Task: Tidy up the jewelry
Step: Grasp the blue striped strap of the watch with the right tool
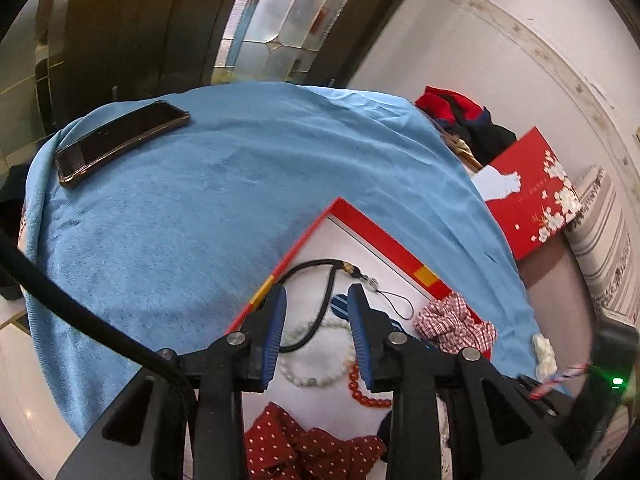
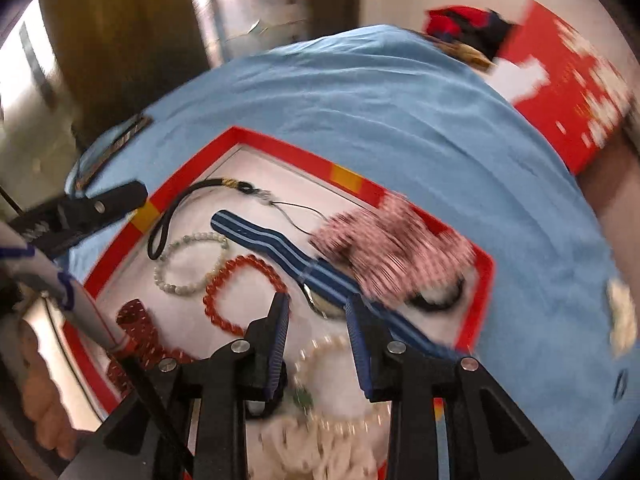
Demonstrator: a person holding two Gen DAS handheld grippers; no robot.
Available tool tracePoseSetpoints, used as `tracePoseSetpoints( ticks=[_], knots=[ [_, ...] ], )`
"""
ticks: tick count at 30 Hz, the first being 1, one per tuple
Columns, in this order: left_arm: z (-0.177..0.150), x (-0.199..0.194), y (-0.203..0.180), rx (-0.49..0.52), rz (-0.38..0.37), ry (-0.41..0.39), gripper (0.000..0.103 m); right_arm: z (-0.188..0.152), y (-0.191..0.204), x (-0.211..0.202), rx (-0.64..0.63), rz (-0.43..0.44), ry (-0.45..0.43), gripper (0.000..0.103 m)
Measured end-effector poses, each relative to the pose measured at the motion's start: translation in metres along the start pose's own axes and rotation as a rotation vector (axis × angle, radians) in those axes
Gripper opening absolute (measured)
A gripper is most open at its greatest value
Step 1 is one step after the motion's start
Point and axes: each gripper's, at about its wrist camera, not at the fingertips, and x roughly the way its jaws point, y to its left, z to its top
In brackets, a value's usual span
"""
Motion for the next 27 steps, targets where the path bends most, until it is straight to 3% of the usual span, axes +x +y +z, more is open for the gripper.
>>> tracePoseSetpoints(
  ticks=[5,14,16,17,20,25,26,27],
  knots=[
    [0.005,0.005,0.01,-0.043,-0.002,0.019,0.03,0.017,0.018,0.026,-0.121,-0.059,0.017,0.032],
    [0.01,0.011,0.02,-0.098,-0.027,0.039,0.03,0.031,0.033,0.042,-0.185,-0.053,0.045,0.03],
    [0.01,0.01,0.021,-0.1,-0.03,0.039,0.031,0.037,0.03,0.045,-0.143,-0.033,0.056,0.028],
    [0.01,0.011,0.021,-0.099,-0.03,0.04,0.031,0.039,0.027,0.047,-0.118,-0.015,0.066,0.021],
    [0.01,0.01,0.023,-0.103,-0.028,0.037,0.031,0.041,0.026,0.043,-0.082,-0.019,0.07,0.012],
    [0.013,0.006,0.034,-0.144,-0.03,0.026,0.031,0.044,0.007,-0.008,0.055,0.049,-0.028,0.009],
    [0.013,0.005,0.036,-0.151,-0.029,0.023,0.031,0.046,0.004,-0.018,0.072,0.061,-0.048,0.0],
    [0.013,0.004,0.038,-0.156,-0.027,0.019,0.031,0.05,0.0,-0.036,0.103,0.083,-0.086,0.0]
  ],
)
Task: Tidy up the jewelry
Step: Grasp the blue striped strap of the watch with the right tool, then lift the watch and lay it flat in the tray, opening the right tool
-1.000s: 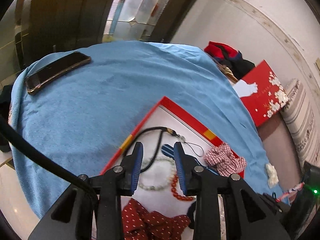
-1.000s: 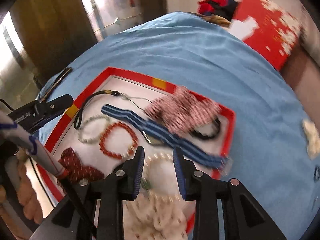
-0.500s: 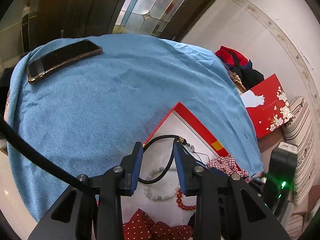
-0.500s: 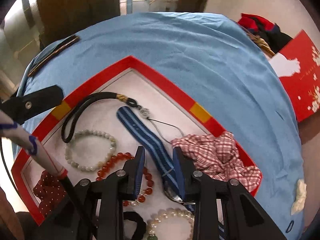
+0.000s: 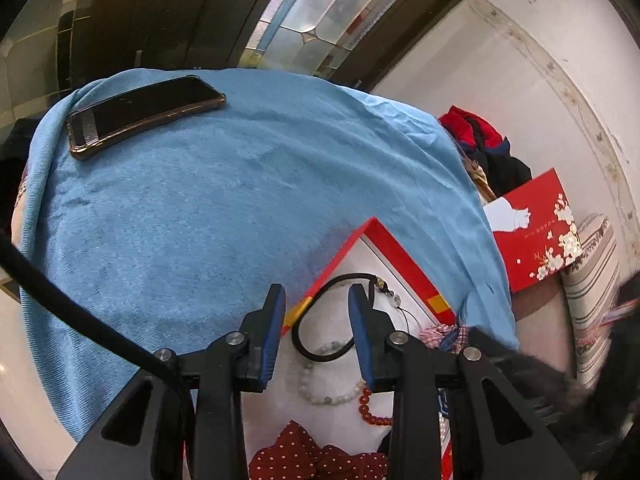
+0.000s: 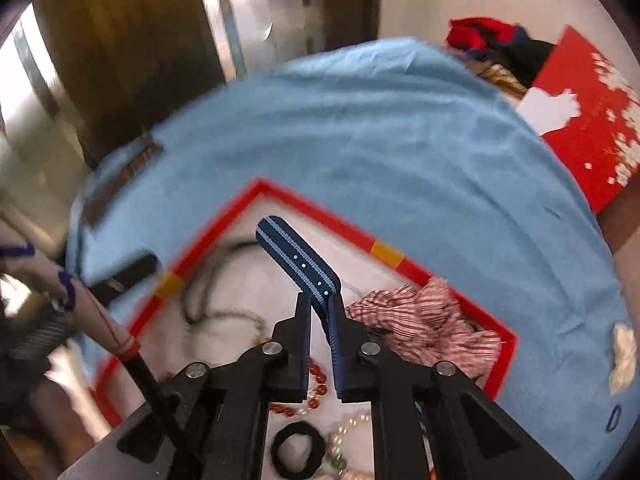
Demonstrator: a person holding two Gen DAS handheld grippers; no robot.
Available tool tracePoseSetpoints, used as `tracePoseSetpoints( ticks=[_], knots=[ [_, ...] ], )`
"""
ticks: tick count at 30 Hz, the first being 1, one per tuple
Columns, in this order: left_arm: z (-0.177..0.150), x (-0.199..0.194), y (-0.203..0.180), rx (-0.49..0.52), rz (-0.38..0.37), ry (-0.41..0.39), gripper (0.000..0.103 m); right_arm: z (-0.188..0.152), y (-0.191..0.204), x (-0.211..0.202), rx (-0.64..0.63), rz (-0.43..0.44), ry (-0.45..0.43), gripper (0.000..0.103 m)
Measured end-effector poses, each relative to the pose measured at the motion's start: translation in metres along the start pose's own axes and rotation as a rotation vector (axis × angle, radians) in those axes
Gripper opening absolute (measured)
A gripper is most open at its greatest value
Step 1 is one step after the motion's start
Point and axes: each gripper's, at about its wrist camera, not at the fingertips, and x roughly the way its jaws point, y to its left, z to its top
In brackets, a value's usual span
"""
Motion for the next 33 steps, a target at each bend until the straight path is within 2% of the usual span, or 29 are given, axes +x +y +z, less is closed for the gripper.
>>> tracePoseSetpoints(
  ticks=[4,7,8,11,15,17,19,21,22,25,26,27,28,33],
  knots=[
    [0.001,-0.002,0.006,-0.024,0.004,-0.007,0.034,0.019,0.002,-0.044,0.056,0.047,-0.107,0.0],
    [0.001,-0.002,0.01,-0.039,0.013,-0.005,0.035,0.03,0.015,-0.057,0.024,-0.016,-0.165,0.001],
    [0.001,-0.002,0.012,-0.045,0.013,-0.003,0.035,0.03,0.019,-0.052,0.004,-0.029,-0.153,0.001],
    [0.002,-0.001,0.015,-0.059,0.014,0.001,0.035,0.015,0.026,-0.012,-0.076,-0.033,-0.01,0.018],
    [0.003,-0.002,0.017,-0.065,0.009,-0.005,0.035,-0.014,0.021,0.049,-0.127,-0.056,0.126,0.018],
    [0.004,-0.002,0.017,-0.067,0.008,-0.003,0.035,-0.02,0.018,0.069,-0.137,-0.069,0.157,0.019],
    [0.005,-0.001,0.017,-0.066,0.006,0.0,0.035,-0.022,0.018,0.076,-0.144,-0.074,0.146,0.027],
    [0.005,0.0,0.016,-0.063,0.005,0.003,0.035,-0.018,0.022,0.079,-0.147,-0.068,0.137,0.047],
    [0.005,0.001,0.015,-0.06,0.004,0.005,0.035,-0.016,0.024,0.082,-0.155,-0.073,0.135,0.048],
    [0.004,0.003,0.012,-0.054,0.0,0.012,0.035,-0.017,0.033,0.091,-0.206,-0.116,0.143,0.047],
    [0.004,0.004,0.012,-0.052,-0.001,0.015,0.035,-0.017,0.035,0.091,-0.205,-0.117,0.135,0.04],
    [0.004,0.004,0.011,-0.05,-0.001,0.016,0.035,-0.016,0.035,0.091,-0.193,-0.114,0.135,0.017],
    [0.004,0.004,0.011,-0.048,-0.001,0.015,0.035,-0.015,0.035,0.091,-0.189,-0.139,0.138,0.013],
    [0.003,0.003,0.013,-0.062,0.003,0.008,0.035,-0.01,0.026,0.069,-0.12,-0.155,0.08,0.005]
  ],
)
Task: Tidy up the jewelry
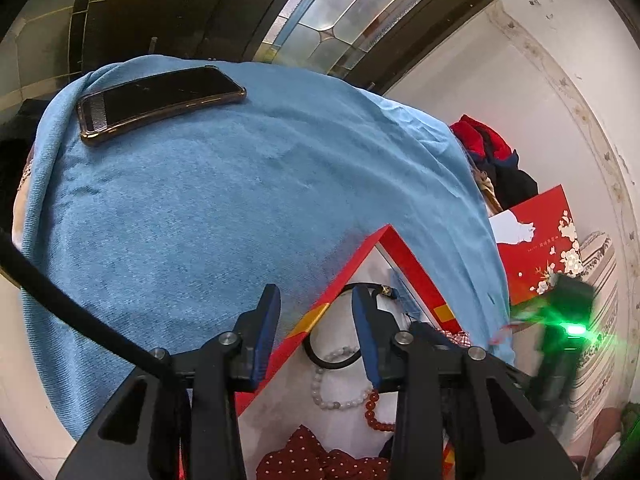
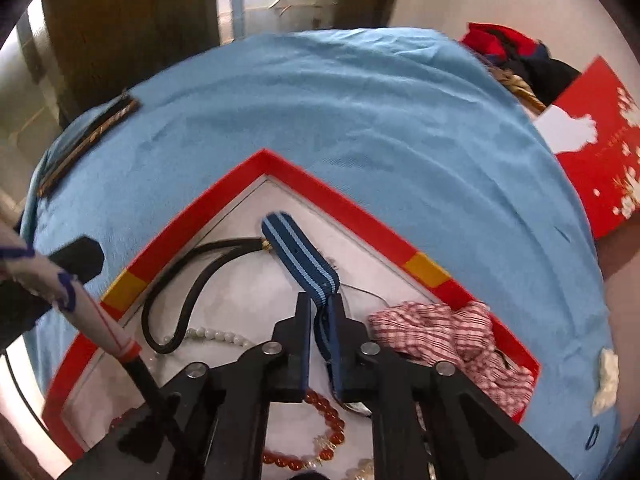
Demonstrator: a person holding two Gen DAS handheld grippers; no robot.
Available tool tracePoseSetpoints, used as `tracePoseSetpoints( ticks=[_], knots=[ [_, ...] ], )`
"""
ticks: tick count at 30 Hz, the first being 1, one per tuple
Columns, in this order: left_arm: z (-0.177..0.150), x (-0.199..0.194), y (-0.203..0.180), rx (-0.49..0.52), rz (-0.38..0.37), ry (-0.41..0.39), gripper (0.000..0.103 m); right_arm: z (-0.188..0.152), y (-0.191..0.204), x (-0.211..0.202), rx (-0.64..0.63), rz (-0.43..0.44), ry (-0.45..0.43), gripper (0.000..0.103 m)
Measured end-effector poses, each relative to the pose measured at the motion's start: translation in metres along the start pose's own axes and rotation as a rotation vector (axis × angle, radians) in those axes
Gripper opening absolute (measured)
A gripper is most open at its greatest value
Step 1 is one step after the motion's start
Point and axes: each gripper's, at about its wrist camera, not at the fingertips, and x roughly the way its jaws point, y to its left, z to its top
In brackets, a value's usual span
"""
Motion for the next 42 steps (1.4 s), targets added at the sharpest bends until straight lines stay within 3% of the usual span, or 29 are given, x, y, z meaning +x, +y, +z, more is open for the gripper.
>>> tracePoseSetpoints(
  ticks=[2,9,15,19,22,26,30,34,37,39,42],
  knots=[
    [0.001,0.0,0.002,-0.005,0.0,0.0,0.035,0.004,-0.007,-0.021,0.039,0.013,-0.042,0.001],
    [0.0,-0.002,0.004,-0.012,-0.002,-0.001,0.035,0.029,-0.019,-0.116,0.132,0.062,-0.241,0.001],
    [0.003,-0.003,0.009,-0.017,0.001,0.001,0.035,0.043,-0.023,-0.14,0.26,0.144,-0.315,0.001],
    [0.003,-0.003,0.01,-0.015,-0.002,0.007,0.035,0.026,-0.045,-0.122,0.406,0.176,-0.272,0.001],
    [0.003,-0.003,0.008,-0.006,-0.008,0.007,0.035,-0.01,-0.067,-0.091,0.499,0.201,-0.184,0.001],
    [0.002,-0.002,0.004,-0.004,-0.016,0.01,0.035,-0.055,-0.083,-0.064,0.541,0.18,-0.093,0.001],
    [0.0,-0.003,-0.001,0.014,-0.016,0.007,0.035,-0.086,-0.098,-0.055,0.575,0.177,-0.057,0.002],
    [-0.004,-0.005,-0.011,0.061,-0.007,-0.011,0.037,-0.098,-0.095,-0.048,0.492,0.075,-0.039,0.002],
    [-0.009,-0.008,-0.023,0.108,0.003,-0.034,0.041,-0.105,-0.097,-0.046,0.484,0.056,-0.024,0.015],
    [-0.013,-0.012,-0.03,0.145,0.009,-0.055,0.044,-0.112,-0.103,-0.05,0.504,0.053,-0.039,0.043],
    [-0.017,-0.018,-0.036,0.177,0.009,-0.081,0.049,-0.123,-0.108,-0.062,0.515,0.056,-0.056,0.045]
  ],
)
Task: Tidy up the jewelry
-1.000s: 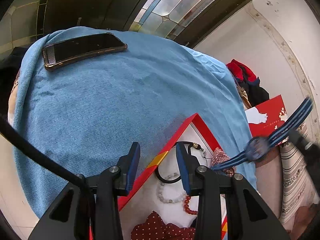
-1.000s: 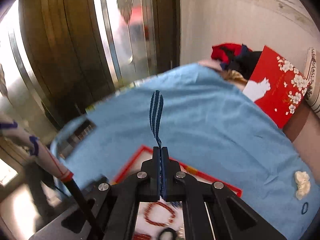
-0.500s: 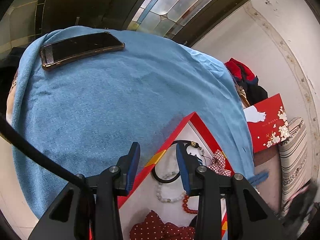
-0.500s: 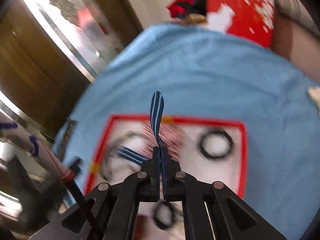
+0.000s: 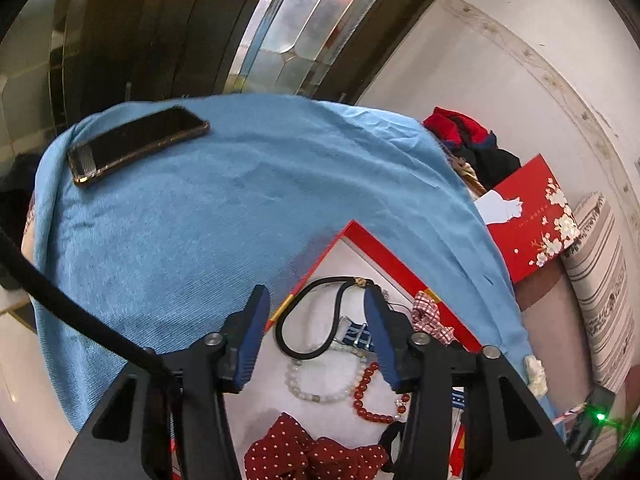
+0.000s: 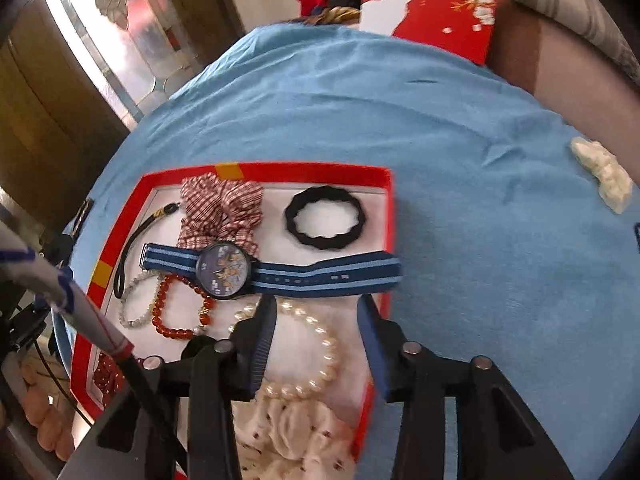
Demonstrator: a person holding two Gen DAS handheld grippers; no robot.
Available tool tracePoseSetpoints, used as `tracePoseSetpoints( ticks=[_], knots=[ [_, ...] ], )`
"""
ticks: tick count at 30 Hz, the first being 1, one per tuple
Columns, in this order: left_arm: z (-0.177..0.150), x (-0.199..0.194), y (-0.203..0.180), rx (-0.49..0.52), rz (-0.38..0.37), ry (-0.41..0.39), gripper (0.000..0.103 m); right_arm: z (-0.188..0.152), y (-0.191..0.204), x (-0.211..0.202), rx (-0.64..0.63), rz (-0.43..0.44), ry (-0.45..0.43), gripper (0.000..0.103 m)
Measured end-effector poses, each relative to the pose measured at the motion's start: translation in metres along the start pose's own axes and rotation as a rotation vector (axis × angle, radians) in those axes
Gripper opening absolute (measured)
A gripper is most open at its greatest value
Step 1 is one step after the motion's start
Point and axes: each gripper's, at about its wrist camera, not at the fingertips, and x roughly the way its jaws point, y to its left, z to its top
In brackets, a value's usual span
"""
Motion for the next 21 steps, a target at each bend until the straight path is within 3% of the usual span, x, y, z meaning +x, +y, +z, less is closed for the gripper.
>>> tracePoseSetpoints(
  ticks=[5,8,10,12,15,18,21],
  knots=[
    [-0.004,-0.01,-0.013,0.07,0.043,-0.062,0.056,-0.032,0.006,-0.013,-0.111,-0.031,0.026,0.045],
    [-0.009,-0.014,-0.023,0.099,0.044,-0.078,0.058,-0.059,0.01,-0.013,-0.195,-0.151,0.03,0.045],
    [-0.014,-0.016,-0.03,0.129,0.043,-0.08,0.059,-0.069,0.007,-0.012,-0.199,-0.182,0.049,0.041],
    [-0.018,-0.018,-0.038,0.161,0.048,-0.088,0.059,-0.076,0.001,-0.012,-0.17,-0.141,0.082,0.029],
    [-0.025,-0.022,-0.049,0.214,0.06,-0.116,0.061,-0.084,0.002,-0.016,-0.163,-0.112,0.11,0.022],
    [-0.031,-0.027,-0.059,0.249,0.067,-0.144,0.071,-0.095,0.007,-0.019,-0.191,-0.121,0.123,0.021],
    [-0.037,-0.034,-0.067,0.27,0.075,-0.182,0.072,-0.102,0.005,-0.022,-0.166,-0.11,0.134,0.021]
  ],
)
